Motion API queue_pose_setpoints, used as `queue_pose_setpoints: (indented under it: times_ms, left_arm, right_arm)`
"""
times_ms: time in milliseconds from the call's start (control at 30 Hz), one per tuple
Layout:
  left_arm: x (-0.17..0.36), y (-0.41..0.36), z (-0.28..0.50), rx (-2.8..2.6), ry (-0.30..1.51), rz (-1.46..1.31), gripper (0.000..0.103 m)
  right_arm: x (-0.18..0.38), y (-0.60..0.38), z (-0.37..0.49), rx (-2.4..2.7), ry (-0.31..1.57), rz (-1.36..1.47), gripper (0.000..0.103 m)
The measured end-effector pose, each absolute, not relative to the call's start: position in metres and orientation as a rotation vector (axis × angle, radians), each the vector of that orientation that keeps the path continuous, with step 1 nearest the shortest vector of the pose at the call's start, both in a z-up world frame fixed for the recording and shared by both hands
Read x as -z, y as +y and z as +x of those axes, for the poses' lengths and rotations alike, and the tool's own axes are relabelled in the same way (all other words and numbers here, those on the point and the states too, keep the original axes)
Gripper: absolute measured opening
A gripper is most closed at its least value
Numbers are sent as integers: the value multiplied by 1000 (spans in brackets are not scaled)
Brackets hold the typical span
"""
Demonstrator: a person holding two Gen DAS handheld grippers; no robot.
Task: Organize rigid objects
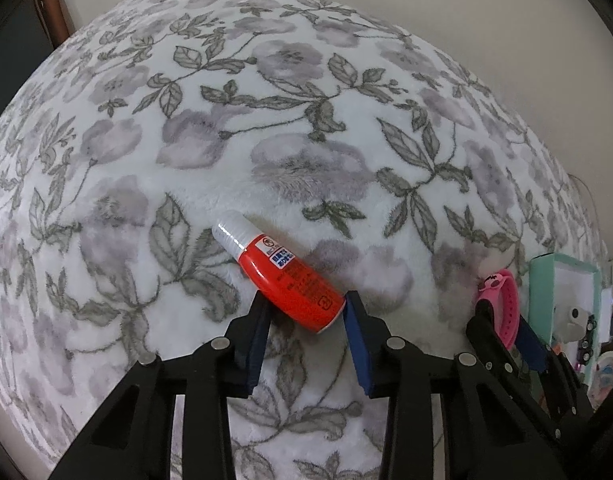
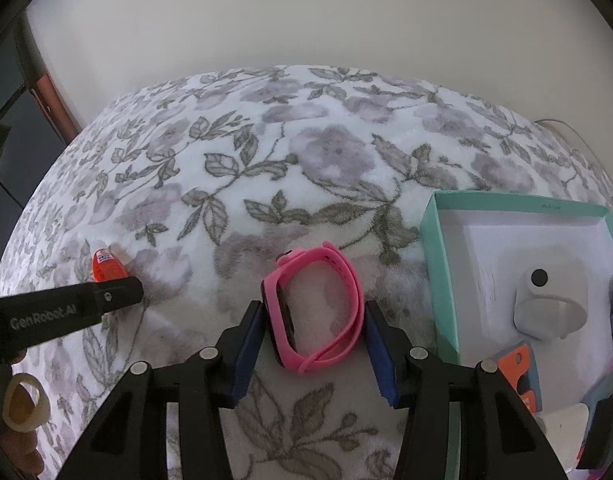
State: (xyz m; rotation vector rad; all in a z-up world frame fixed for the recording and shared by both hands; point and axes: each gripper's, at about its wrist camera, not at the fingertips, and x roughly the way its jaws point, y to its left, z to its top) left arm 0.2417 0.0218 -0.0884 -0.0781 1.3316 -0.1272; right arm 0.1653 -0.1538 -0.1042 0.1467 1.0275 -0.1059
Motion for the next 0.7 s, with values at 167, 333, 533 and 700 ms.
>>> queue_pose_setpoints:
  times_ms: [167,333,533,700]
  left_arm:
    - [90,19,237,66,1299,91,74]
    - [91,18,238,61,1237,113,75]
    - [89,10,235,72,1137,190,76]
    - [89,13,238,43,1123,147,84]
  right_arm:
    - [104,-154,165,107,1030,151,52]
    - [104,-154,165,103,1030,154,52]
    - [103,-154,165,100,1033,154,52]
    - [103,-154,164,101,1033,152,52]
